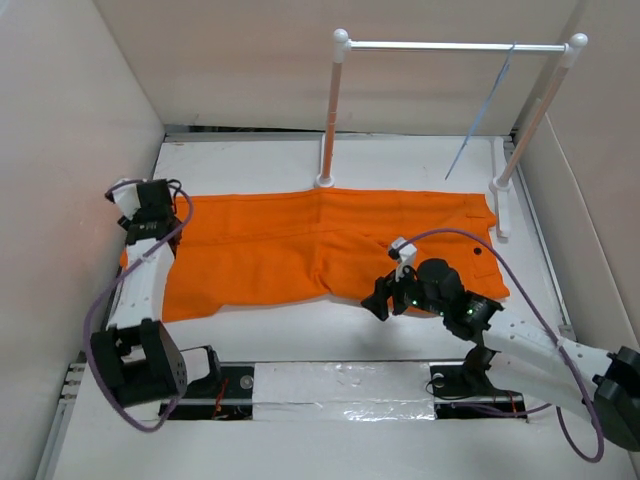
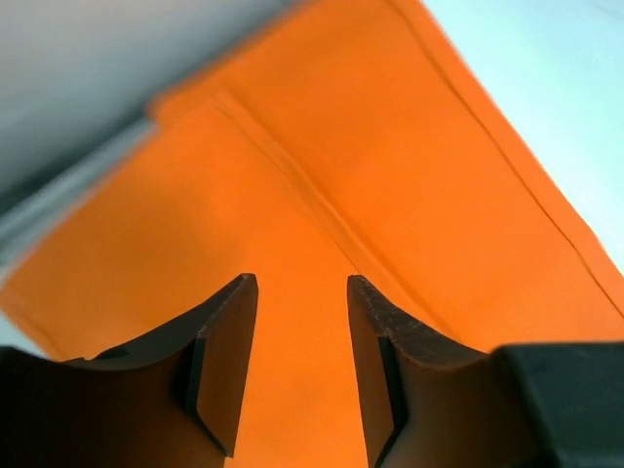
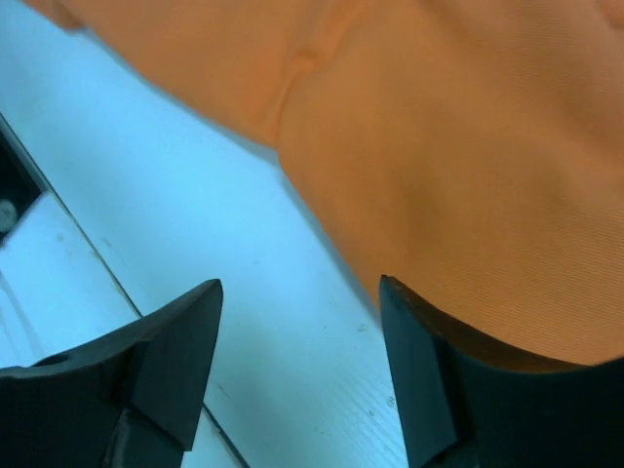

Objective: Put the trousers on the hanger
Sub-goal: Flatten out the trousers at the center of the board.

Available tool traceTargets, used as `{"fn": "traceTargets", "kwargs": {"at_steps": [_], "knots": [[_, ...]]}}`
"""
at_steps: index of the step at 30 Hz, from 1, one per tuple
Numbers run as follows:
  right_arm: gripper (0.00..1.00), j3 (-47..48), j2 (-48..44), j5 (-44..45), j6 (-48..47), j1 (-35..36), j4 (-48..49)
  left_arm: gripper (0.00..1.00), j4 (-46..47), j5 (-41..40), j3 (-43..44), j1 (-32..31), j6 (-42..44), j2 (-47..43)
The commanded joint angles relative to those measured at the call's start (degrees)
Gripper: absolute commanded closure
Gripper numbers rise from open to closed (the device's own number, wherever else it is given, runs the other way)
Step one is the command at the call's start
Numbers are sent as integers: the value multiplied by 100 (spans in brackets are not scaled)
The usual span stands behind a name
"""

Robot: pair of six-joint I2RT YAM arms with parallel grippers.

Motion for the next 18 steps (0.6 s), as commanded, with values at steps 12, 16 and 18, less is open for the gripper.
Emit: {"fn": "traceTargets", "kwargs": {"at_steps": [12,16,18], "knots": [[26,906,2146,1834,-145,514,86,59,401,153,-1728,-5728,-2311,-1240],[32,1083,2594,1976,-136,585,23,58,66,-804,-1666,-7004,-2857,-617],[44,1136,2832,2133,-66,585,6,57,-57,-991,-1648,-7426,-2927,-370]]}}
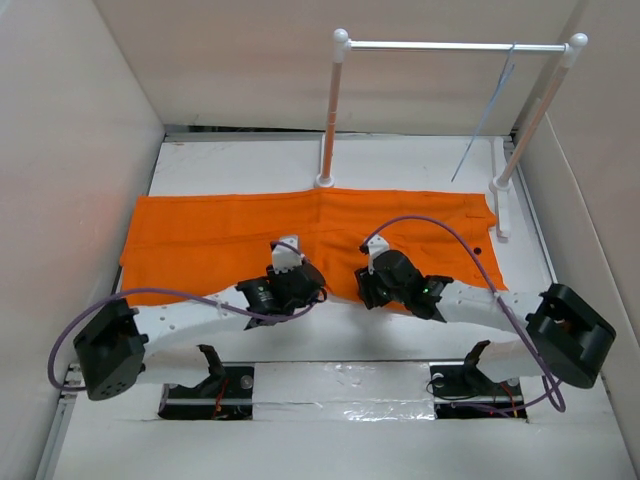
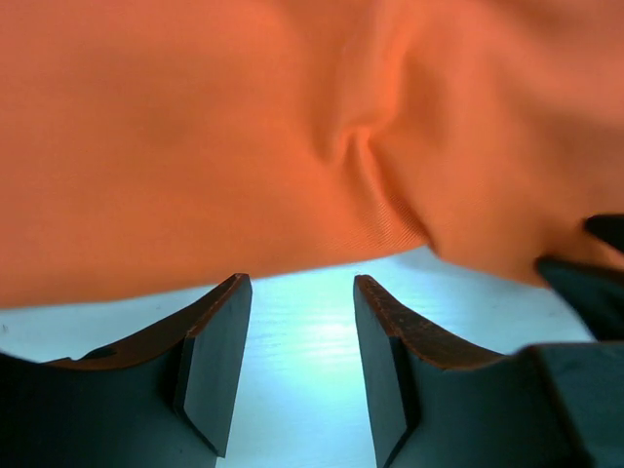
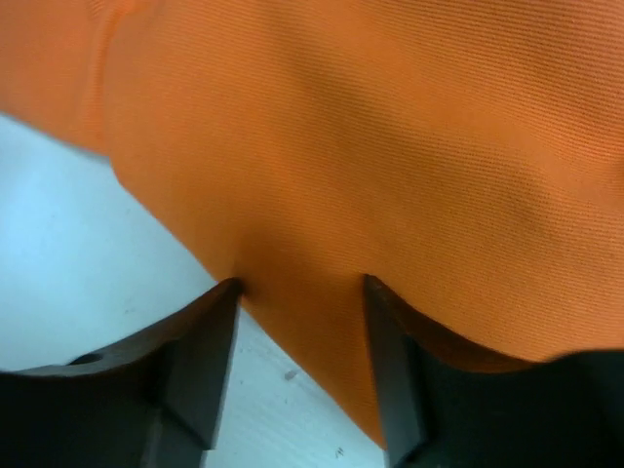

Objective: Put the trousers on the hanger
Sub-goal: Flatten out the trousers at the center of the board.

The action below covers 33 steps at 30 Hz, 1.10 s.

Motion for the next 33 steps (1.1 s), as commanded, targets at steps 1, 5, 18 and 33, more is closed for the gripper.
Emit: {"fn": "traceTargets", "kwargs": {"at_steps": [1,5,18,33], "knots": [[50,290,268,508,9,56,21,56,-337,-1015,103,-413,-539,486],[83,588,620,675,-9,56,-215,57,-197,-1209,173,-686,-311,1277],[100,958,-301,500,-395,-22,-1156,86,-881,-2457,840,-1108,-748,2467],[100,1125,-2077,-247,-422,-681,-2369,100,-751,-1457,367,-353,638,-256]]}}
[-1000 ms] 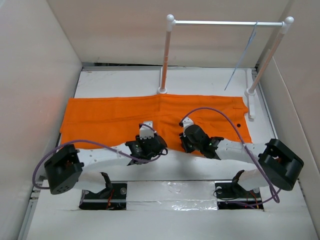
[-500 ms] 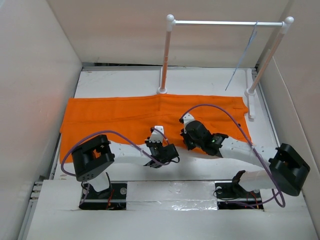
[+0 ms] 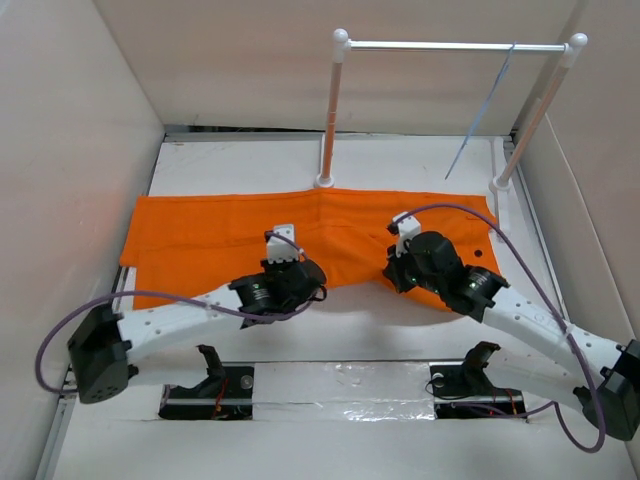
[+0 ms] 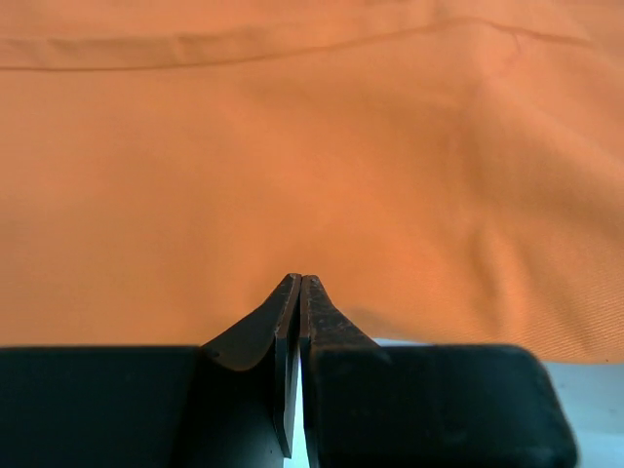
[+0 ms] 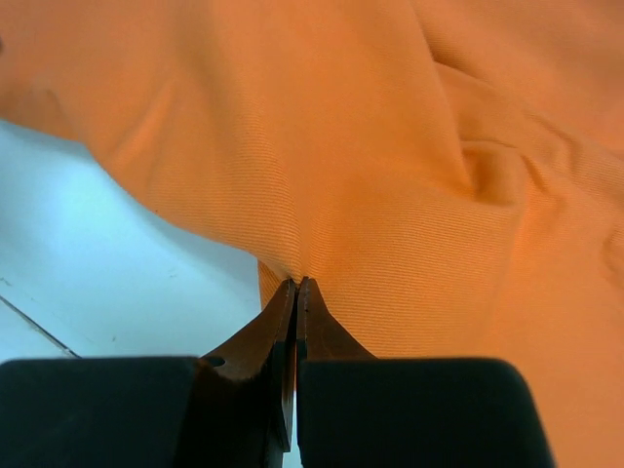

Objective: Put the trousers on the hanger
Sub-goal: Flatten out the trousers at the center of the board.

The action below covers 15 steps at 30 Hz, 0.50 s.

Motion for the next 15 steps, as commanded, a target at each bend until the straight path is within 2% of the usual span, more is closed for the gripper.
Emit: {"fn": "traceTargets", "kwargs": {"at_steps": [1,5,7,8,9,10,12,15], "knots": [[100,135,-270,-277,-17,-295,-167,100,-100,708,-291,418,583,-707],[98,73,132,-297,26,-244,-359,100,198,1562,-424,657,1024,-1376],[82,-84,361,-200,149,-243,-325,100,253,1845,-477,745,1051,-1342],[72,-189,423,-130,262,-243,-211,95,183,1803,-477,745,947,-1185],[55,-295,485,-25,316,-243,68,84,182,1793,-503,745,832,-1106],[48,-365,486,141,351,-243,158,69,191,1776,-581,745,588,-1026],[40,-366,451,64,334,-191,325,64,252,1671,-696,745,218,-981],[38,-357,161,-261,308,37,772,58,130,1241,-1073,745,-678,-1472]]}}
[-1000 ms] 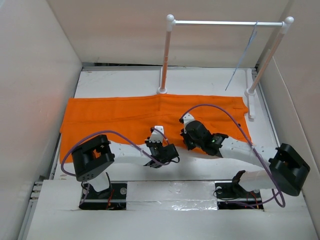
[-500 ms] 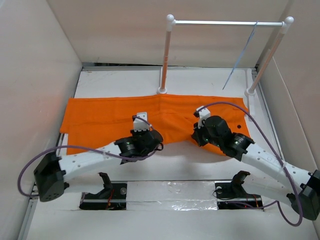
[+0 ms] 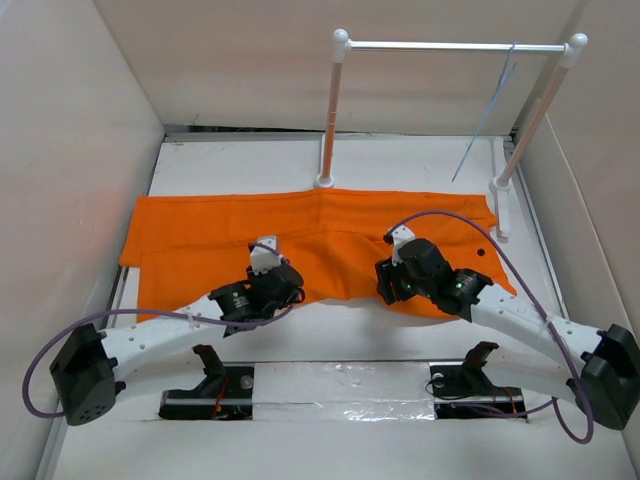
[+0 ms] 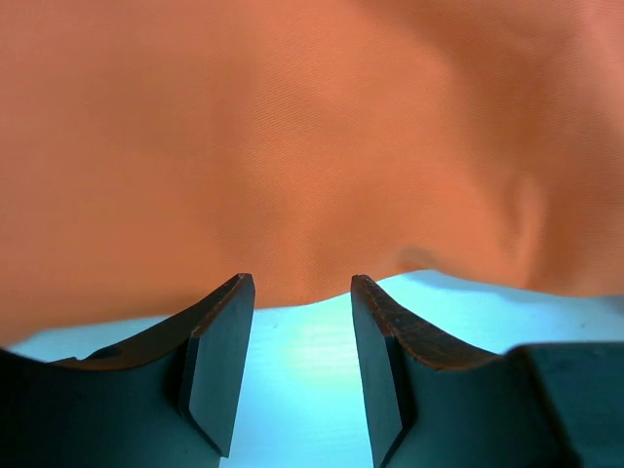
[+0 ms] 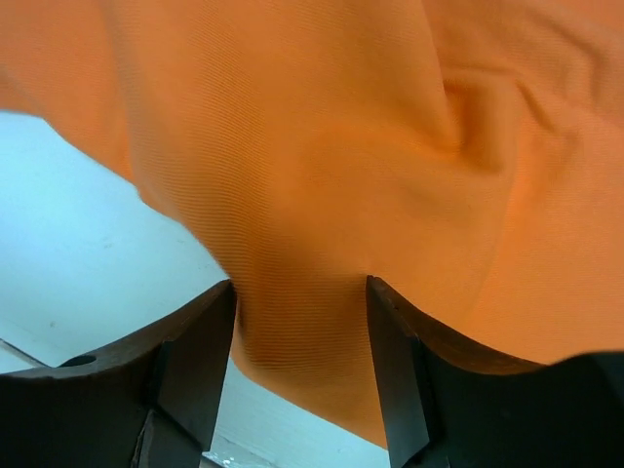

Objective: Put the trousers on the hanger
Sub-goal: Flatten out the trousers at the center of the board.

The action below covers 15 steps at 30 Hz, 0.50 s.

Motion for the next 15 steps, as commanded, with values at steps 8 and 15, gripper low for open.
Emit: {"fn": "traceTargets", "kwargs": {"at_steps": [8,15], "knots": [[100,181,-124,-477,-163,558,1290,48,-104,-262,-1067,2068,-1201,-2702],[61,-161,-184,-335,-119,760,1744,49,811,1392,-1367,3566,-330,-1846]]}}
